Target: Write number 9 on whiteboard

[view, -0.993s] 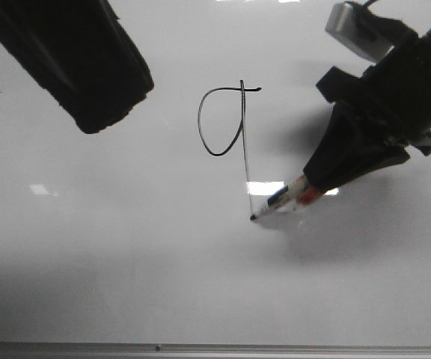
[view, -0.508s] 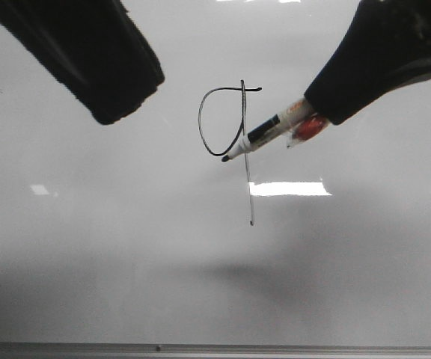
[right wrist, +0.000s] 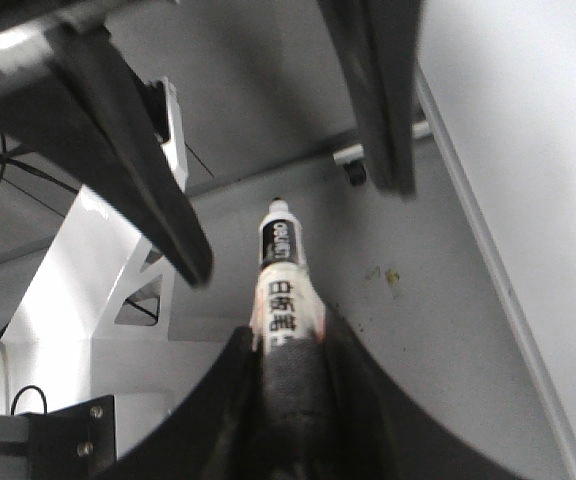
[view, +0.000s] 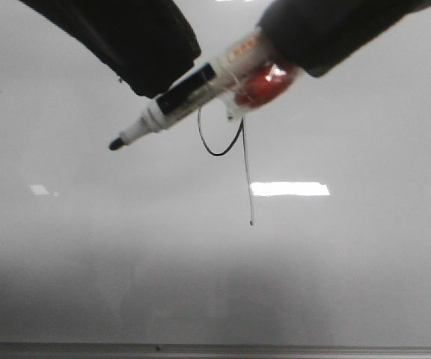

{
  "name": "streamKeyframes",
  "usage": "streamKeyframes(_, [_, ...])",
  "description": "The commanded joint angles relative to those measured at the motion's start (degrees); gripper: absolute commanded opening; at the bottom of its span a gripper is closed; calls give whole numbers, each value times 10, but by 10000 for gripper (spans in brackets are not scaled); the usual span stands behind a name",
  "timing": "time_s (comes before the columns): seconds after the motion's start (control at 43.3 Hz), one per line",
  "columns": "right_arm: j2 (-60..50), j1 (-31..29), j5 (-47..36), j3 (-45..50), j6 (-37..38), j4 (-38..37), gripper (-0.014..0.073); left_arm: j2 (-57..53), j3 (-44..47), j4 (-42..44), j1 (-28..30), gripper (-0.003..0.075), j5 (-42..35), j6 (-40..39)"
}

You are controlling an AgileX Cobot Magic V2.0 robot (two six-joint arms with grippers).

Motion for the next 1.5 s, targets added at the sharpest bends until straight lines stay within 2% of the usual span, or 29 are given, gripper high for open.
streamKeyframes(0.0, [-15,14,-13,-33,-7,41,-59,-18,-19,-46,-5,452,-4,20])
streamKeyframes(0.3, [-14,14,-10,-42,-5,43,-59,-18,-19,-49,-5,150,11,27])
streamKeyframes(0.578, [-13,14,-10,-42,-5,43,-58,-18,-19,-49,-5,16,17,27])
streamKeyframes(0.647, [-13,14,-12,-42,-2,43,-35,-18,-19,-49,-5,-19,17,29])
streamKeyframes(0.739, [-13,14,-15,-42,4,46,94,-18,-19,-49,-5,-19,17,31])
streamKeyframes(0.901, [-16,13,-18,-44,4,91,491,-18,-19,-49,-5,-19,17,31])
streamKeyframes(0.97, [-19,13,-18,-54,4,97,551,-18,-19,-44,-4,-19,17,31])
streamKeyframes(1.132, [-59,-3,-57,-65,4,88,513,-18,-19,-11,-1,-19,15,2])
streamKeyframes(1.248, [-109,-31,-82,-63,23,53,469,-18,-19,36,17,-19,5,-50])
streamKeyframes(1.479, [-241,-100,-140,-9,102,-38,359,-18,-5,102,116,-19,-70,-193])
